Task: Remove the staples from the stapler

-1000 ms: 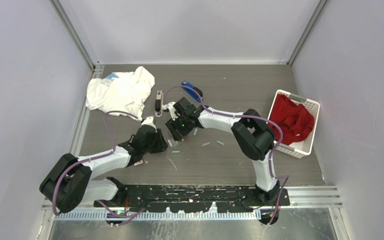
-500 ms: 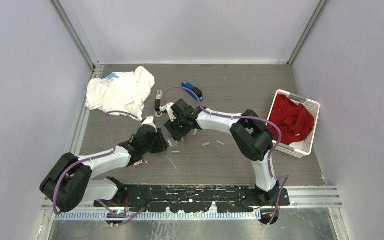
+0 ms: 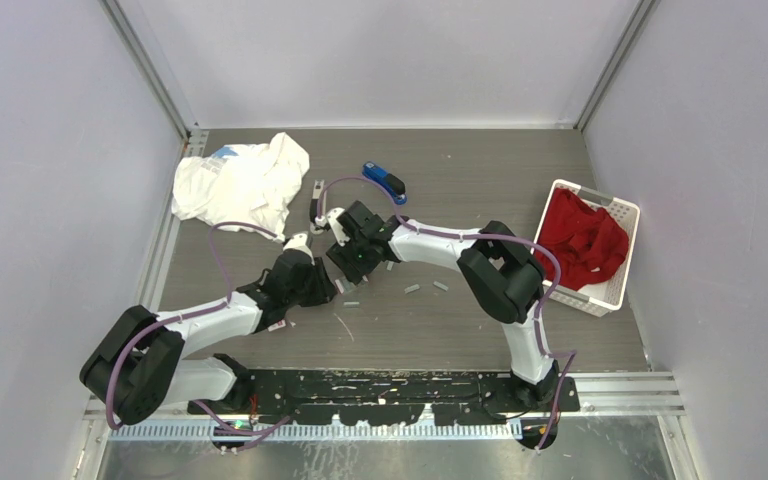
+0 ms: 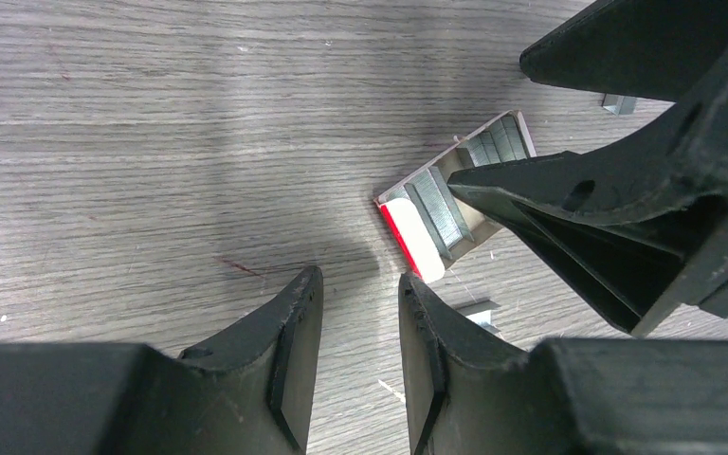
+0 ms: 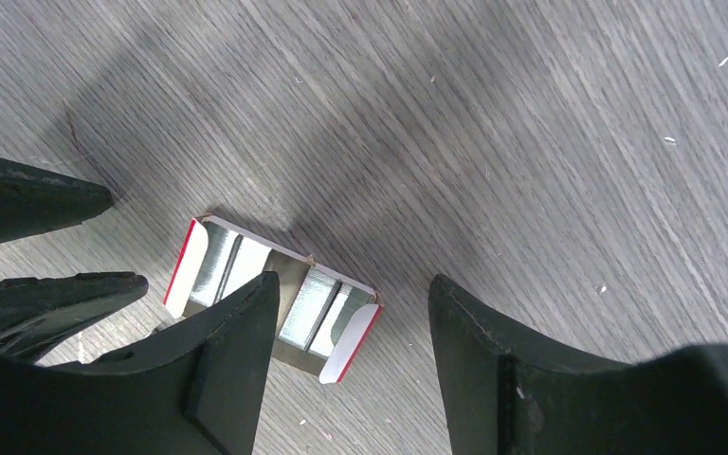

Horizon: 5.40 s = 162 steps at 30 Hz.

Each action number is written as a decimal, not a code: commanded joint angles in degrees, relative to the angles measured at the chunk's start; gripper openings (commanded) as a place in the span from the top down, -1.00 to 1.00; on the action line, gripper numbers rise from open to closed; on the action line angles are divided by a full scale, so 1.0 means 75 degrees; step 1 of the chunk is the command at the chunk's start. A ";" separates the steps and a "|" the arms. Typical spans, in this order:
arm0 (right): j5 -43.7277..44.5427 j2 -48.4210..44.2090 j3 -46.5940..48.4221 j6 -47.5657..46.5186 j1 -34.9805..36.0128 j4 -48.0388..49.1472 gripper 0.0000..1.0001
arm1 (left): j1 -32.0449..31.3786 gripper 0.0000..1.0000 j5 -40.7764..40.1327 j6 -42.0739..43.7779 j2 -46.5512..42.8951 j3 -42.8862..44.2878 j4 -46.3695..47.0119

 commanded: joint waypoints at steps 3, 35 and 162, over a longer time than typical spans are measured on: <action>0.0008 0.0081 0.0298 -0.0119 0.0074 -0.0020 -0.32 | 0.0015 0.28 0.0136 0.0015 0.0010 0.0059 -0.0101; -0.0156 -0.0208 0.0024 -0.0184 0.0086 -0.0165 -0.32 | 0.0021 0.28 0.0096 0.0063 -0.0066 0.0063 -0.0209; -0.4607 -0.2517 -0.2421 -0.6167 -0.0249 -0.0554 -0.51 | 0.0021 -0.43 -0.0095 0.0801 -0.5157 -0.1820 -0.0611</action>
